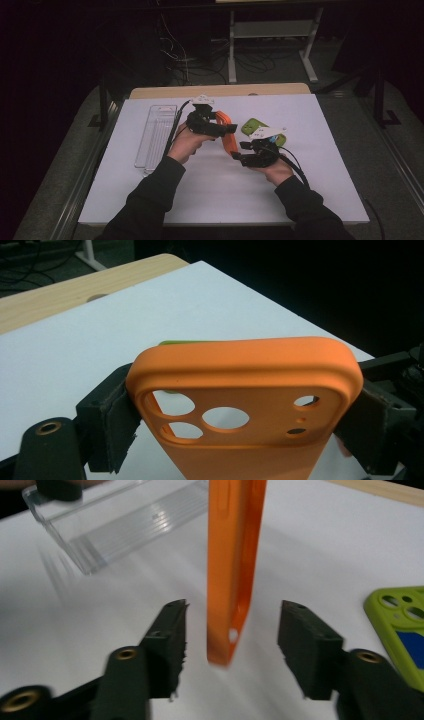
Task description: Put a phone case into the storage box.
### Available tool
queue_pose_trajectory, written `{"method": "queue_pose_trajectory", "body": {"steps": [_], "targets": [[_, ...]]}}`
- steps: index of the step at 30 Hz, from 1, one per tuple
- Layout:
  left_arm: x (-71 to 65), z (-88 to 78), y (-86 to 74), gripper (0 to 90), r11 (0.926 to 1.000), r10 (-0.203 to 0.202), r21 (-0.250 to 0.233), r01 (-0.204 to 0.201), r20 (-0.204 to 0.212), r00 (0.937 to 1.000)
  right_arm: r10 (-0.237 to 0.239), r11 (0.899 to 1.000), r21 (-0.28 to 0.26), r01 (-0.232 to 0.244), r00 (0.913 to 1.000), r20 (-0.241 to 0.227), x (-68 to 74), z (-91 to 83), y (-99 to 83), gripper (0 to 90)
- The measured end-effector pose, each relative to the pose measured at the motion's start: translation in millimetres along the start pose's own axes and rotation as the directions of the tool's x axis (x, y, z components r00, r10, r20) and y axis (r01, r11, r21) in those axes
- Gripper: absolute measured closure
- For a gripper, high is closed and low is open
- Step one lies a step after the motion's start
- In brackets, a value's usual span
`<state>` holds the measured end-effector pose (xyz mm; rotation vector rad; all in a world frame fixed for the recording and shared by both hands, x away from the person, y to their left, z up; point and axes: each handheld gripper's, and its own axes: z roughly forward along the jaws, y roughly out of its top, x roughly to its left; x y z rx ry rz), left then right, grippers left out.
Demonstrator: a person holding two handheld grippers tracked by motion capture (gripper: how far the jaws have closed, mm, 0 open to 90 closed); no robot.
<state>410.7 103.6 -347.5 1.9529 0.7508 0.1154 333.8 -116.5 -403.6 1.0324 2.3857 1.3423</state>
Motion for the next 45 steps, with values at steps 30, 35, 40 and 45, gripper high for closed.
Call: {"method": "queue_pose_trajectory", "body": {"steps": [30, 35, 40, 45], "targets": [[33.1, -79.3, 40.7, 14.8, 0.9994, 0.032, -0.008, -0.034, -0.174, 0.9841, -0.036, 0.994, 0.107, 0.028, 0.9967, 0.072, -2.0, -40.1, -56.3, 0.1], [44.9, -95.8, 46.6, 14.8, 0.9994, 0.020, -0.022, -0.026, -0.236, 0.9715, -0.031, 0.995, 0.102, 0.022, 0.9958, 0.086, -4.8, -50.7, -64.8, 0.1], [59.7, -111.1, 52.7, 14.8, 0.9994, 0.019, -0.023, -0.027, -0.301, 0.9533, -0.039, 0.996, 0.087, 0.030, 0.9939, 0.104, -8.1, -58.4, -68.3, 0.1], [75.0, -121.1, 59.6, 14.8, 0.9995, 0.029, -0.004, -0.032, -0.369, 0.9291, -0.026, 0.997, 0.074, 0.018, 0.9933, 0.112, -9.2, -63.4, -68.8, 0.1]]}}
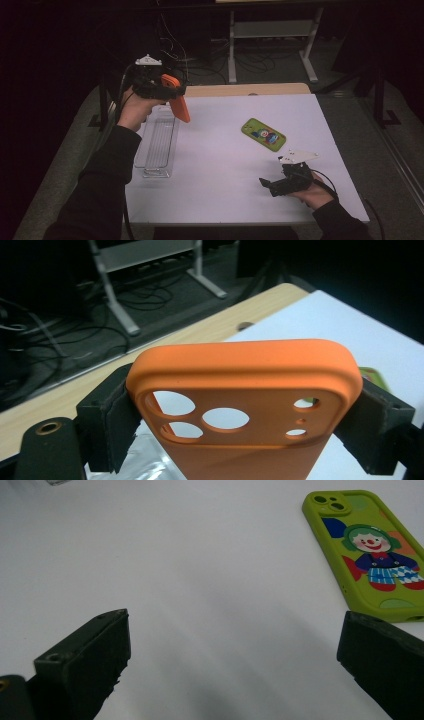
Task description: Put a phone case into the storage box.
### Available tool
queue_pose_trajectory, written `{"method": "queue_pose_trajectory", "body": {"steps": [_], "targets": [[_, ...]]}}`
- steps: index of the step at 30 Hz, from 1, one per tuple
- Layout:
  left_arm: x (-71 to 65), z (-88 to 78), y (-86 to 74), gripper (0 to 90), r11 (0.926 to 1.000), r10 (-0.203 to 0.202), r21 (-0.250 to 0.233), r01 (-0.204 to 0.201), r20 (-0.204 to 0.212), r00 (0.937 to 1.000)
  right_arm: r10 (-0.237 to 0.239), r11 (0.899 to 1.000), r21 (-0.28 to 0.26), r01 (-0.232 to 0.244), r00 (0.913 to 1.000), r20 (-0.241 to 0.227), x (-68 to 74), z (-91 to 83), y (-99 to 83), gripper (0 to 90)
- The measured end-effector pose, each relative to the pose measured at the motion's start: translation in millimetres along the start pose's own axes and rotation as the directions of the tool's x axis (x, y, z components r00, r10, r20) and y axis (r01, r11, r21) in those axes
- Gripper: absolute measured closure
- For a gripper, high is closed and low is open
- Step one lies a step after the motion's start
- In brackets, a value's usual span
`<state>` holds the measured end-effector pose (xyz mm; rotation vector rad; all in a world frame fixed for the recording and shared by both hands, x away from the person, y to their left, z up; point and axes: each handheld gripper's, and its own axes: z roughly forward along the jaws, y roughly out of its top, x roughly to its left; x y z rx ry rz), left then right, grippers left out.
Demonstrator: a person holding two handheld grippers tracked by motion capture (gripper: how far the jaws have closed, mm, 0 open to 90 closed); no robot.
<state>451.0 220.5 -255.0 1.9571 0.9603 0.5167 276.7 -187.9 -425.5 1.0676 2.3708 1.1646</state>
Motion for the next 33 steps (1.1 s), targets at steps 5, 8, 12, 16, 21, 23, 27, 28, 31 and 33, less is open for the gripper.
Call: {"method": "queue_pose_trajectory", "body": {"steps": [5, 8, 12, 16, 21, 23, 27, 28, 31, 33], "targets": [[17.7, 3.3, 1.0, 14.7, 0.9998, -0.017, 0.007, 0.018, -0.070, 0.9974, 0.003, 1.000, -0.008, -0.003, 1.0000, 0.002, -2.5, -1.0, -0.4, 0.1], [27.3, 8.1, -1.6, 14.7, 0.9993, -0.032, 0.015, 0.034, -0.114, 0.9930, -0.003, 1.000, -0.008, 0.003, 1.0000, 0.002, -2.8, -0.6, -0.9, 0.0], [38.8, 17.9, -6.4, 14.7, 0.9980, -0.039, 0.042, 0.047, -0.184, 0.9821, -0.002, 1.000, -0.015, 0.002, 1.0000, 0.002, -1.7, -0.9, -0.4, 0.1], [45.8, 27.7, -10.4, 14.7, 0.9958, -0.058, 0.056, 0.073, -0.223, 0.9730, -0.004, 1.000, -0.009, 0.004, 1.0000, -0.001, -0.2, -1.7, -0.1, 0.0], [51.7, 40.2, -17.6, 14.6, 0.9910, -0.077, 0.084, 0.104, -0.273, 0.9590, -0.001, 1.000, -0.016, 0.001, 1.0000, 0.002, -0.6, -2.3, -0.3, 0.0], [52.8, 45.6, -22.0, 14.6, 0.9891, -0.082, 0.093, 0.114, -0.292, 0.9530, -0.001, 1.000, -0.021, 0.001, 1.0000, 0.002, -1.1, -3.1, 0.0, 0.0], [55.5, 56.4, -32.7, 14.5, 0.9835, -0.083, 0.126, 0.130, -0.322, 0.9431, -0.003, 1.000, -0.021, 0.003, 1.0000, -0.001, -1.5, -3.3, 0.0, 0.0], [56.2, 58.9, -35.5, 14.5, 0.9815, -0.088, 0.132, 0.139, -0.328, 0.9404, -0.003, 1.000, -0.021, 0.003, 1.0000, -0.003, -1.4, -3.3, 0.1, 0.1], [58.7, 64.7, -42.4, 14.4, 0.9766, -0.102, 0.145, 0.159, -0.336, 0.9362, -0.007, 1.000, -0.023, 0.007, 1.0000, -0.003, -1.2, -2.8, 0.3, 0.0], [59.9, 68.7, -46.4, 14.4, 0.9744, -0.105, 0.152, 0.166, -0.344, 0.9332, -0.003, 1.000, -0.024, 0.003, 1.0000, -0.005, -0.7, -2.9, 0.6, 0.1]]}}
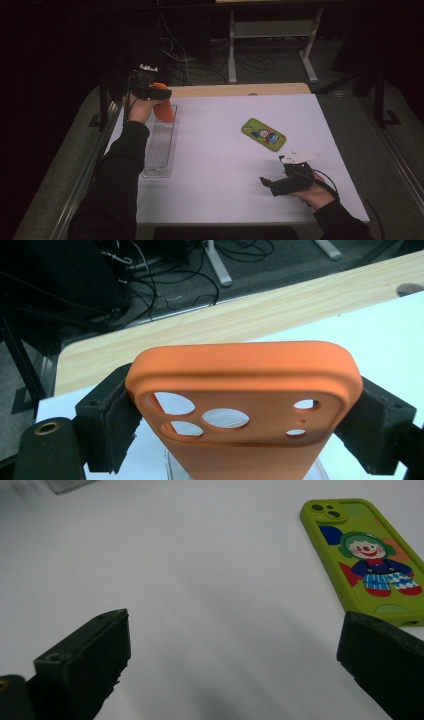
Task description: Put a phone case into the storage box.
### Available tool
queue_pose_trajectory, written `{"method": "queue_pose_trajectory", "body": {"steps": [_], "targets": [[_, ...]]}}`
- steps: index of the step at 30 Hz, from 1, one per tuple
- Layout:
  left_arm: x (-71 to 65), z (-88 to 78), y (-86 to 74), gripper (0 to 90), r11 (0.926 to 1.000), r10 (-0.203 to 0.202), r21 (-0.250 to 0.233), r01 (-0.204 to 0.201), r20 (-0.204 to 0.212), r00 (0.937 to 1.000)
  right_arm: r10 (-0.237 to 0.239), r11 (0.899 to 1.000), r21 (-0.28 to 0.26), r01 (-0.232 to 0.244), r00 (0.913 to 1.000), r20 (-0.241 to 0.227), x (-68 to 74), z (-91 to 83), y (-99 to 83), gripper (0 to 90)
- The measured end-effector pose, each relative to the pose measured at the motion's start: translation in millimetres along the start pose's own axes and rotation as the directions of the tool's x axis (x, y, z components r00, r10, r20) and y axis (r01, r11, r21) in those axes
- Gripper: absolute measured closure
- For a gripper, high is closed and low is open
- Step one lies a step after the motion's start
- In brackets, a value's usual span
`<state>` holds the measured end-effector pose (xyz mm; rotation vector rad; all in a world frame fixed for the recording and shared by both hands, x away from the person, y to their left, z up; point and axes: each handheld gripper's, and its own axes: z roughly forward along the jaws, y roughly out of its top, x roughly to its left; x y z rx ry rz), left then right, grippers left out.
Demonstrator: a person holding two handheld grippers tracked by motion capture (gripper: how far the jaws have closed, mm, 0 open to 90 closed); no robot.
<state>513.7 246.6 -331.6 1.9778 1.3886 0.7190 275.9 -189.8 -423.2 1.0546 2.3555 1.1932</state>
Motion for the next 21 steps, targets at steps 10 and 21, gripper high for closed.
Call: {"method": "queue_pose_trajectory", "body": {"steps": [10, 21], "targets": [[-2.9, 15.5, -6.5, 13.7, 0.9996, -0.001, 0.028, 0.002, -0.027, 0.9996, 0.001, 1.000, 0.001, -0.001, 1.0000, -0.002, 0.5, 0.4, -0.1, 0.1], [-7.6, 25.4, -6.6, 10.6, 0.9999, -0.009, -0.006, 0.009, -0.049, 0.9987, 0.007, 1.000, 0.001, -0.007, 1.0000, -0.004, -0.3, 0.1, -0.8, 0.1]]}}
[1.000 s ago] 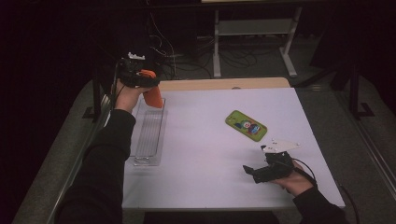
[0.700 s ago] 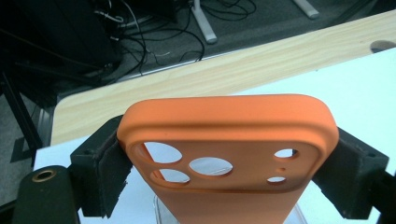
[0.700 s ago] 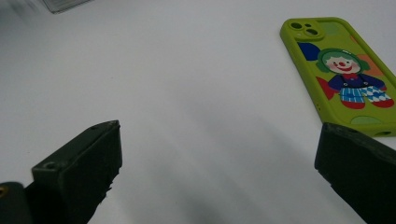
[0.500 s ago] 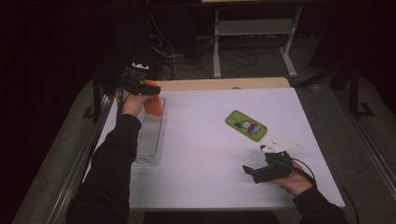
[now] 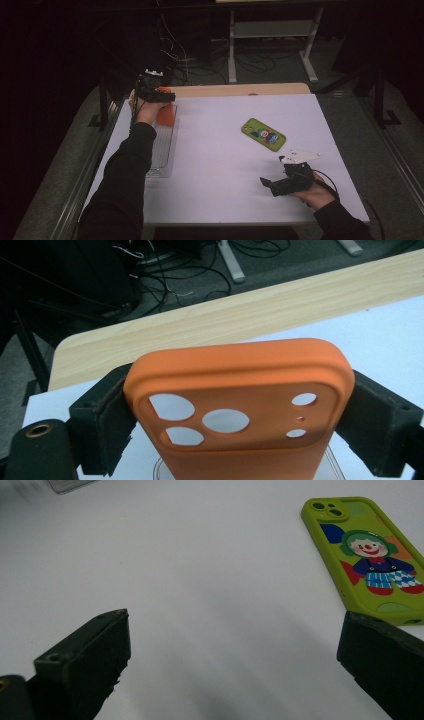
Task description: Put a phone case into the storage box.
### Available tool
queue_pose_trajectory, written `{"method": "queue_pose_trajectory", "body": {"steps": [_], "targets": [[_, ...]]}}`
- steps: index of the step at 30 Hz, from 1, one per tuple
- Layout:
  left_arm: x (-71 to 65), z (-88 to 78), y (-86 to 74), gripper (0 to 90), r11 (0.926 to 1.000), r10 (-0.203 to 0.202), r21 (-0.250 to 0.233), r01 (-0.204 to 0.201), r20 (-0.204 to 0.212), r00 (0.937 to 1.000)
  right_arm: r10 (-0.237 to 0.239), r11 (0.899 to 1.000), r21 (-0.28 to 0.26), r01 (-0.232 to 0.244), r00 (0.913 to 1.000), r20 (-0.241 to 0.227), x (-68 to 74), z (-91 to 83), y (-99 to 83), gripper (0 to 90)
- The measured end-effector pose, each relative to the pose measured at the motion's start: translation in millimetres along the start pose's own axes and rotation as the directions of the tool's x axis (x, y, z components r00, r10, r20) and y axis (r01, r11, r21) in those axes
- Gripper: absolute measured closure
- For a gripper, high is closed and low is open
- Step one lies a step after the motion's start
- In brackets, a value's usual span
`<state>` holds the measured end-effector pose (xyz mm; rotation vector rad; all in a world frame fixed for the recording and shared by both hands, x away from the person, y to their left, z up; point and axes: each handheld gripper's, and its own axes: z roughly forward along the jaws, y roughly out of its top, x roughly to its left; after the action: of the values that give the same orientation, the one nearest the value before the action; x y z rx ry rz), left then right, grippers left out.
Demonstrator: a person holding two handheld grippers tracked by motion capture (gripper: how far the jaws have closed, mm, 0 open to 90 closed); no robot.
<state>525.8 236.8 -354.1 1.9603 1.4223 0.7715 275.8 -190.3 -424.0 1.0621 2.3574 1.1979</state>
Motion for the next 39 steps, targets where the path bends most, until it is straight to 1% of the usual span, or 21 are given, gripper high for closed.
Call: {"method": "queue_pose_trajectory", "body": {"steps": [3, 6, 8, 10, 12, 17, 20, 22, 23, 24, 26, 28, 29, 30, 31, 32, 33, 34, 35, 37, 39], "targets": [[-0.4, 2.4, 0.2, 7.2, 1.0000, -0.001, -0.005, 0.001, 0.003, 1.0000, -0.003, 1.000, -0.001, 0.003, 1.0000, -0.002, -0.1, -0.2, -0.1, 0.1], [0.0, 3.9, 0.1, 3.9, 0.9997, -0.020, -0.011, 0.020, 0.005, 0.9998, -0.003, 1.000, 0.000, 0.003, 1.0000, -0.002, -0.1, -0.1, 0.0, 0.1], [1.8, 3.7, 0.1, 2.2, 0.9997, -0.018, -0.016, 0.018, 0.003, 0.9998, -0.005, 1.000, -0.001, 0.005, 1.0000, -0.002, 0.1, 0.0, -0.1, 0.1], [3.2, 2.7, 0.1, 0.2, 0.9990, -0.034, -0.028, 0.035, 0.006, 0.9994, -0.009, 1.000, 0.001, 0.009, 1.0000, -0.001, -0.3, 0.0, -0.1, 0.1], [6.3, 0.0, 0.5, 0.2, 0.9990, -0.032, -0.029, 0.033, 0.005, 0.9995, -0.009, 1.000, 0.002, 0.009, 1.0000, -0.001, -0.2, -0.1, -0.1, 0.0], [13.8, -11.7, 1.2, 0.2, 0.9980, -0.040, -0.048, 0.041, 0.024, 0.9989, -0.001, 1.000, 0.001, 0.001, 1.0000, -0.001, 0.0, 0.4, -0.1, 0.0], [14.2, -22.5, 1.3, 0.2, 0.9986, -0.022, -0.046, 0.025, 0.075, 0.9969, -0.008, 1.000, 0.005, 0.008, 1.0000, 0.001, -0.7, 0.6, -0.3, 0.1], [11.3, -30.7, 0.5, 0.2, 0.9985, -0.013, -0.051, 0.019, 0.115, 0.9932, -0.014, 1.000, 0.002, 0.014, 0.9999, 0.002, -1.2, 1.1, -0.2, 0.0], [10.2, -35.0, 0.0, 0.2, 0.9986, 0.004, -0.053, 0.003, 0.139, 0.9903, -0.008, 1.000, 0.001, 0.008, 1.0000, -0.002, -0.9, 1.1, 0.2, 0.0], [8.1, -39.3, -0.6, 0.2, 0.9985, 0.010, -0.055, -0.001, 0.161, 0.9869, -0.002, 1.000, 0.000, 0.002, 1.0000, -0.003, -0.5, 1.1, 0.6, 0.0], [3.7, -46.8, -1.9, 0.2, 0.9978, 0.034, -0.063, -0.021, 0.215, 0.9761, -0.009, 1.000, 0.001, 0.009, 1.0000, -0.002, -1.3, 1.8, 0.7, 0.1], [-2.3, -53.8, -4.0, 0.2, 0.9963, 0.066, -0.070, -0.049, 0.252, 0.9655, -0.001, 1.000, -0.002, 0.001, 1.0000, -0.005, -2.0, 2.4, 1.3, 0.0], [-5.9, -56.8, -5.6, 0.2, 0.9959, 0.073, -0.072, -0.055, 0.274, 0.9588, -0.003, 1.000, -0.002, 0.003, 1.0000, -0.003, -2.6, 2.8, 1.6, 0.0], [-9.2, -59.6, -7.1, 0.2, 0.9953, 0.086, -0.069, -0.068, 0.295, 0.9515, 0.007, 1.000, 0.002, -0.007, 0.9999, -0.007, -2.4, 3.3, 1.9, 0.1], [-13.9, -63.0, -9.2, 0.2, 0.9943, 0.098, -0.072, -0.079, 0.318, 0.9430, -0.001, 1.000, 0.002, 0.001, 1.0000, -0.008, -3.0, 4.0, 2.2, 0.0], [-16.6, -65.2, -10.3, 0.2, 0.9934, 0.109, -0.072, -0.090, 0.332, 0.9370, -0.003, 1.000, 0.003, 0.003, 1.0000, -0.006, -2.9, 4.5, 2.4, 0.0], [-21.2, -68.3, -12.2, 0.2, 0.9932, 0.111, -0.073, -0.091, 0.350, 0.9301, 0.002, 1.000, 0.002, -0.002, 1.0000, -0.007, -2.5, 4.9, 2.4, 0.1], [-26.6, -72.5, -14.1, 0.2, 0.9913, 0.126, -0.080, -0.104, 0.369, 0.9207, -0.003, 1.000, 0.006, 0.003, 1.0000, -0.007, -2.8, 5.2, 2.2, 0.0], [-30.4, -75.1, -15.3, 0.2, 0.9900, 0.136, -0.089, -0.110, 0.378, 0.9159, -0.003, 1.000, 0.006, 0.003, 1.0000, -0.006, -2.7, 5.2, 2.1, 0.0], [-39.9, -82.2, -18.7, 0.2, 0.9864, 0.162, -0.097, -0.133, 0.415, 0.8955, -0.003, 1.000, 0.008, 0.003, 1.0000, -0.006, -2.9, 4.6, 2.1, 0.0], [-49.6, -88.9, -22.4, 0.2, 0.9781, 0.207, -0.112, -0.175, 0.434, 0.8768, -0.001, 1.000, 0.003, 0.001, 1.0000, -0.006, -3.1, 4.1, 2.4, 0.0]]}}
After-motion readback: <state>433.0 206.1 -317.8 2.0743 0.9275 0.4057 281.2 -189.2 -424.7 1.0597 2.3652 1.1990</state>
